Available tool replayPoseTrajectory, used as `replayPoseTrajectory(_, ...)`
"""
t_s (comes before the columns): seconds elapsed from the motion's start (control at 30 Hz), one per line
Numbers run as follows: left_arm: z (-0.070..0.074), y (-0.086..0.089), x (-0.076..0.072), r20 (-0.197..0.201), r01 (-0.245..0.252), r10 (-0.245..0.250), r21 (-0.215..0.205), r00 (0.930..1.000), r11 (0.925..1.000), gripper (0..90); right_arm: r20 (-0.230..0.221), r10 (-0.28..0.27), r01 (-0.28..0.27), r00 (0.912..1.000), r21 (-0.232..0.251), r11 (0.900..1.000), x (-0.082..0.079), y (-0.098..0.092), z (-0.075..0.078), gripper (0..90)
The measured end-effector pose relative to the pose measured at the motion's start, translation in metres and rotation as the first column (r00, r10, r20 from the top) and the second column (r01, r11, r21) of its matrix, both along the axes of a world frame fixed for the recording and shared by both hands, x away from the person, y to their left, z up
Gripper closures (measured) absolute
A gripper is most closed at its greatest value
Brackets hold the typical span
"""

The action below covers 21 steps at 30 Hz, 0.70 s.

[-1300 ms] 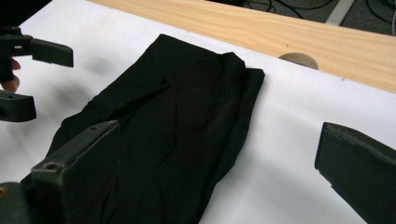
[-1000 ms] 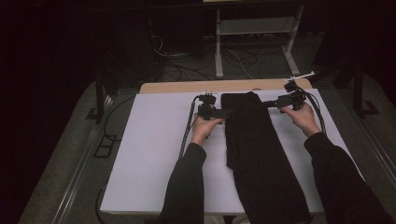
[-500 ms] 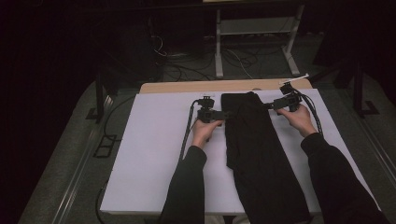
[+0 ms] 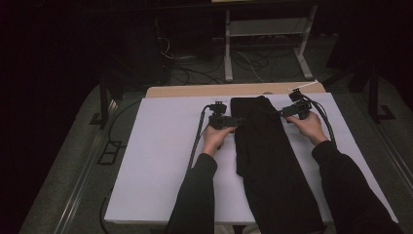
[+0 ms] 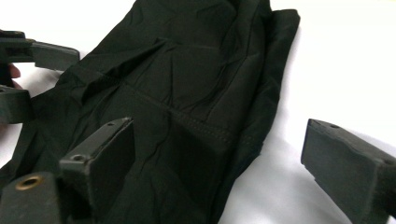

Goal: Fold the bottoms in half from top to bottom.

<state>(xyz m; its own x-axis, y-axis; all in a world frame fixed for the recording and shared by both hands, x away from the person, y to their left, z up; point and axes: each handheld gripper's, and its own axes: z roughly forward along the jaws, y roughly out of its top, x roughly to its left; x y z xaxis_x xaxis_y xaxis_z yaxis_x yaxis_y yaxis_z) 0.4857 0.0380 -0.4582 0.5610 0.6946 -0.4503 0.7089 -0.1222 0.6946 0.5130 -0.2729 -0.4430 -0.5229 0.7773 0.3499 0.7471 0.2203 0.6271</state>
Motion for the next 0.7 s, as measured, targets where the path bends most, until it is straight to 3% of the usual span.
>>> replayPoseTrajectory(0.17, -0.002, -0.002, -0.001, -0.013, 0.010, -0.010, -0.011, 0.9999, 0.9999, 16.1, -0.009, 0.000, 0.000, 1.0000, 0.005, 1.000, -0.004, 0.001, -0.005, 12.1)
replayPoseTrajectory(0.4, -0.005, -0.006, -0.001, -0.027, -0.007, 0.006, -0.024, 0.9996, 0.9997, 28.7, -0.012, -0.001, 0.001, 0.9999, 0.034, 0.999, -0.010, 0.000, -0.013, 15.0)
replayPoseTrajectory(0.5, -0.005, -0.008, 0.000, -0.043, -0.025, 0.023, -0.039, 0.9988, 0.9989, 35.1, -0.025, 0.001, 0.001, 0.9997, 0.083, 0.997, -0.010, 0.000, -0.014, 19.2)
replayPoseTrajectory(0.7, -0.008, -0.007, 0.001, -0.067, -0.051, 0.047, -0.050, 0.9967, 0.9975, 49.1, -0.029, -0.001, 0.004, 0.9996, 0.084, 0.996, -0.010, 0.004, -0.014, 27.2)
